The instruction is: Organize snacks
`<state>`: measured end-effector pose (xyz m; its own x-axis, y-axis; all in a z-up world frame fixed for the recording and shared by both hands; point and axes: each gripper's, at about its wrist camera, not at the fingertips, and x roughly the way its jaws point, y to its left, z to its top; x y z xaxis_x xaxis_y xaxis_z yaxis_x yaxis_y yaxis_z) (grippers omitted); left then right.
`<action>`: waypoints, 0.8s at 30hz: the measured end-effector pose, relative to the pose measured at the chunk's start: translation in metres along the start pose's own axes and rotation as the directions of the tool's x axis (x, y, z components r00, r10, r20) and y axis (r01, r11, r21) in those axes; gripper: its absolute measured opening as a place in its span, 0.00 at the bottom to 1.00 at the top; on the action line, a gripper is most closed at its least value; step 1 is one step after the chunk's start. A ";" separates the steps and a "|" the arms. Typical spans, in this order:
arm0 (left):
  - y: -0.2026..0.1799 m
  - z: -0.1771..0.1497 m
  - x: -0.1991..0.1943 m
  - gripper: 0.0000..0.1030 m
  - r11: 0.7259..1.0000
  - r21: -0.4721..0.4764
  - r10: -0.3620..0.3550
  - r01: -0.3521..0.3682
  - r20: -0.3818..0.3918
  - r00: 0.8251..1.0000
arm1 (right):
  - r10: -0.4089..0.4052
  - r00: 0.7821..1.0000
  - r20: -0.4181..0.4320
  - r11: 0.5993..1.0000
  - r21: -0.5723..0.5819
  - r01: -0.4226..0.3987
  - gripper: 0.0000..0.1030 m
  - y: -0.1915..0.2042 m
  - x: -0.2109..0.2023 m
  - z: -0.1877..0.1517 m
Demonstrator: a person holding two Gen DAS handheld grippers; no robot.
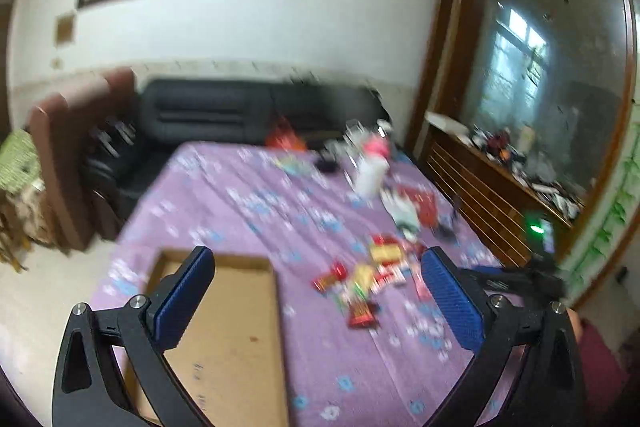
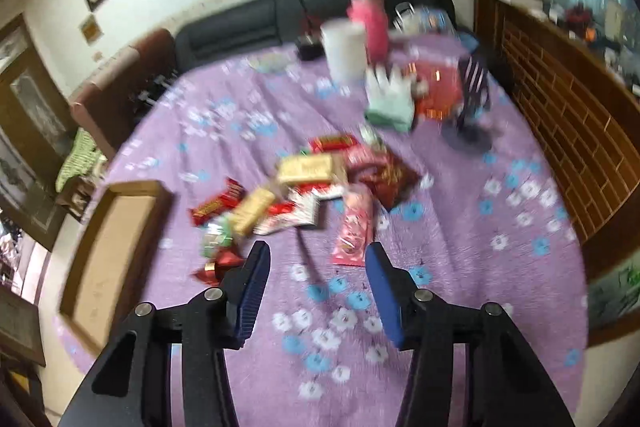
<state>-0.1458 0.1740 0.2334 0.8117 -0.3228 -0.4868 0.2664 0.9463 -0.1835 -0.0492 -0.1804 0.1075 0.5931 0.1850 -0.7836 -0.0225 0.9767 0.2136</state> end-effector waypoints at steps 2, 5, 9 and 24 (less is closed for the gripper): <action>0.008 -0.011 0.014 0.96 0.999 0.007 -0.047 0.047 -0.024 0.999 | -0.024 0.999 -0.040 0.999 0.027 0.025 0.52 -0.006 0.027 0.005; 0.016 -0.020 0.030 0.73 0.996 0.026 -0.089 0.091 -0.056 0.994 | -0.110 0.990 -0.083 0.993 0.024 0.113 0.51 -0.009 0.068 0.012; 0.022 -0.032 0.060 0.65 0.991 -0.014 -0.131 0.131 -0.140 0.981 | -0.139 0.985 -0.101 0.987 0.065 0.146 0.51 -0.025 0.093 0.014; -0.075 -0.105 0.212 0.64 0.994 0.096 0.081 -0.048 -0.376 0.923 | 0.087 0.995 0.051 0.992 0.087 -0.091 0.26 -0.050 0.105 -0.008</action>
<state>-0.0480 0.0326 0.0546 0.5750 -0.2289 -0.7855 0.2763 0.9580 -0.0770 0.0075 -0.2085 0.0099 0.6294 0.2636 -0.7310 -0.0065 0.9425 0.3342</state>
